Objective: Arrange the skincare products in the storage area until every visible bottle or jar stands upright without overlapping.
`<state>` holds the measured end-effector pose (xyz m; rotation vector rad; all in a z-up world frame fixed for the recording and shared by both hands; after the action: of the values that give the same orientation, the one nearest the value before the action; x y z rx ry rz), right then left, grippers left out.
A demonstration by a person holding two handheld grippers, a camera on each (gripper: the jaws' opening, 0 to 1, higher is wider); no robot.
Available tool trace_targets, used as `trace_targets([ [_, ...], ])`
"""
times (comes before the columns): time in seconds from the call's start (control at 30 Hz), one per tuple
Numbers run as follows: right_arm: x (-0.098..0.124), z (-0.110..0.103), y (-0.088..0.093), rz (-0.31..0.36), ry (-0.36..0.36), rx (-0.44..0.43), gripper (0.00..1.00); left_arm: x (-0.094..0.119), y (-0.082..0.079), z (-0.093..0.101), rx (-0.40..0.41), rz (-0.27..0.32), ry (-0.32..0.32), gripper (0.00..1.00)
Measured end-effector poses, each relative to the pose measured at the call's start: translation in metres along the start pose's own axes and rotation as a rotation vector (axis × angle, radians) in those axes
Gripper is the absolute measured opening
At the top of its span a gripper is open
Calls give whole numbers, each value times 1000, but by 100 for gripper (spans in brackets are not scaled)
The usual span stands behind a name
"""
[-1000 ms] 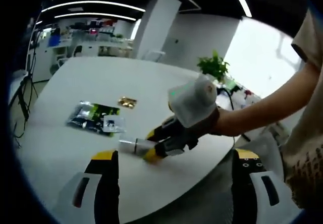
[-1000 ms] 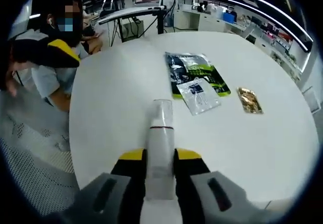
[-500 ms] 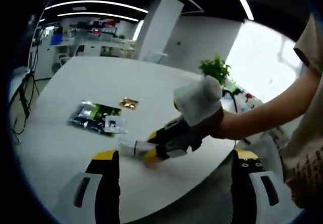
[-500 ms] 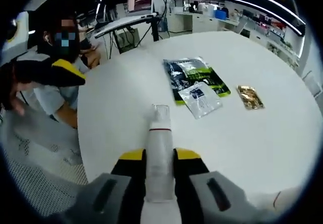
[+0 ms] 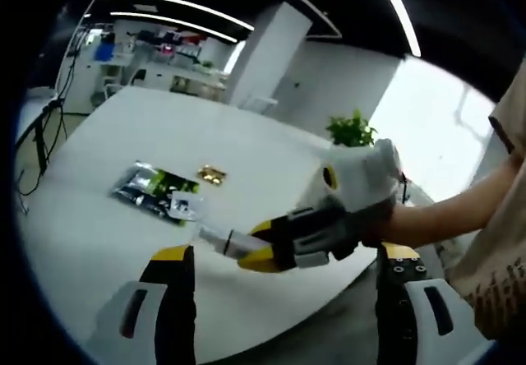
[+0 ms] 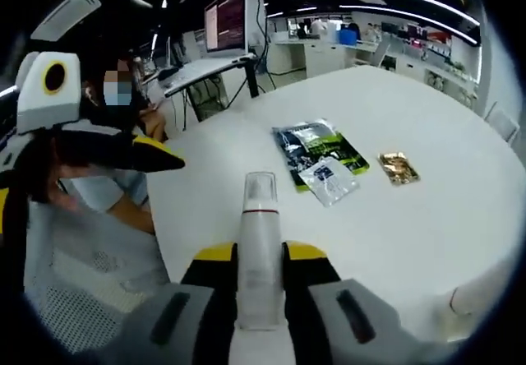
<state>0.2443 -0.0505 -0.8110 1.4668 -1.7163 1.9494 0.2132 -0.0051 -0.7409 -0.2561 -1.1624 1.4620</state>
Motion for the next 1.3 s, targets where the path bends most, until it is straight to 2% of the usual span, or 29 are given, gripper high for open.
trace_targets([
  [0.43,36,-17,-9,122,18,-30,20,-1,-3,1,46,-3,-5,86],
  [0.6,55,-22,-15,188,32,-42,20,-7,-5,8,73,-5,21,81],
  [0.7,63,-24,-15,203,41,-39,20,-11,-7,12,67,-16,29,79],
  [0.93,86,-18,-11,258,89,-61,20,-24,-21,28,100,3,89,74],
  [1.13,105,-11,-9,300,142,-66,20,-42,-23,44,141,-8,152,69],
  [1.3,117,-4,-4,301,201,-35,20,-57,-30,57,178,-1,203,57],
])
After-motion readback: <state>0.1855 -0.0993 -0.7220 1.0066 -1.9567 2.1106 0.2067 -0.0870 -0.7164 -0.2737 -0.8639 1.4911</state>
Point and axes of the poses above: the point that each gripper's makers call its tool centre point, and the gripper's own axes: x roughly backward along the fingers, z roughly to its right, y roughly out of its underside, the point moved 1 cm from there along x, roughly backward along the fingers, and after that the axes turned 7 degrees about -z, right-handed, at the moved point
